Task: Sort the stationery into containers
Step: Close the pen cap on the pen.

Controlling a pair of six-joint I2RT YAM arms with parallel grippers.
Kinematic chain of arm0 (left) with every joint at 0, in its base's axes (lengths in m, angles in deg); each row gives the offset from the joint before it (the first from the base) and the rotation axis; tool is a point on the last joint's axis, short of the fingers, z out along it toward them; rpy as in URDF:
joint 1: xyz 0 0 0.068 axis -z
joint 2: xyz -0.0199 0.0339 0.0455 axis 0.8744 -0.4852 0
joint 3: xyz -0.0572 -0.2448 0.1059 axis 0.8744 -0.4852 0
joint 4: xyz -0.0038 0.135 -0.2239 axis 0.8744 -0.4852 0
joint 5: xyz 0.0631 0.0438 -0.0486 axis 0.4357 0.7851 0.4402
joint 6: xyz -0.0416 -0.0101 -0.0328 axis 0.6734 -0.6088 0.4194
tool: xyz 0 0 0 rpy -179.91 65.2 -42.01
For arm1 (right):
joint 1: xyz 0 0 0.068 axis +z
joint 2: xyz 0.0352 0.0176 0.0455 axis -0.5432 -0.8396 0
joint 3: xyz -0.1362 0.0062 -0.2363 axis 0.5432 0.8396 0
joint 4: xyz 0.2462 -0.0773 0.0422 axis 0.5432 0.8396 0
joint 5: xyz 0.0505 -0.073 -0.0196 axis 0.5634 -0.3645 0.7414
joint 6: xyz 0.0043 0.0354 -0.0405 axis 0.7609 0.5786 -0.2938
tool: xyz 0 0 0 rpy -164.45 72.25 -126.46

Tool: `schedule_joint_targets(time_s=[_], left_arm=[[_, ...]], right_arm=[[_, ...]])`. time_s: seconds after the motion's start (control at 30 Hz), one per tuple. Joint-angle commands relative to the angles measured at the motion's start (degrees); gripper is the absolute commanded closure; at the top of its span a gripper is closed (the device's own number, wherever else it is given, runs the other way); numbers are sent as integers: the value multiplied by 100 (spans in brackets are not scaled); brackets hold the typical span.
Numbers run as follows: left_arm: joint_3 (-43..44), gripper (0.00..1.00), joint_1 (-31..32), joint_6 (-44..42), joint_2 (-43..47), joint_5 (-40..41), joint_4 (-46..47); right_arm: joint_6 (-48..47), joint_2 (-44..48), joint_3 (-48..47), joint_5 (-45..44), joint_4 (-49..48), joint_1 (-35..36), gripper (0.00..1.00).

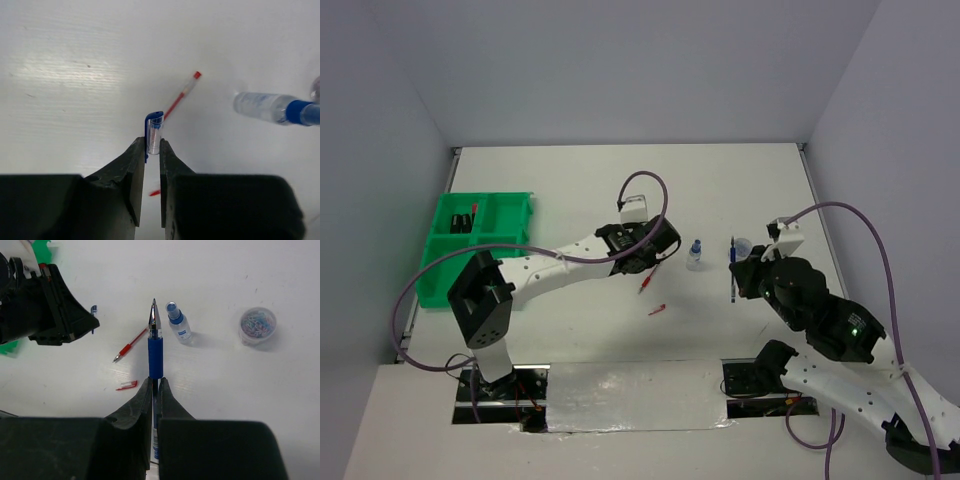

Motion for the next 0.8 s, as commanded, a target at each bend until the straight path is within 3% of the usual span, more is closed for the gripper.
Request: schedule_joint_targets(time_s=[0.0,0.27,0.7,0.77], left_arm=[[-463,100,-208,-1517,390,-95,-333],[-2125,100,-1069,-2462,822,-1477,703],[-2223,100,-1158,-2348,-241,-1486,722],[-2276,92,-1158,-2313,-294,-1486,765]], right_arm=[[-55,-71,7,84,-347,-31,100],[-152,-264,78,180,-471,-31,100],[-249,-318,209,233,-567,-31,100],[-257,-318,218,233,-585,-22,100]])
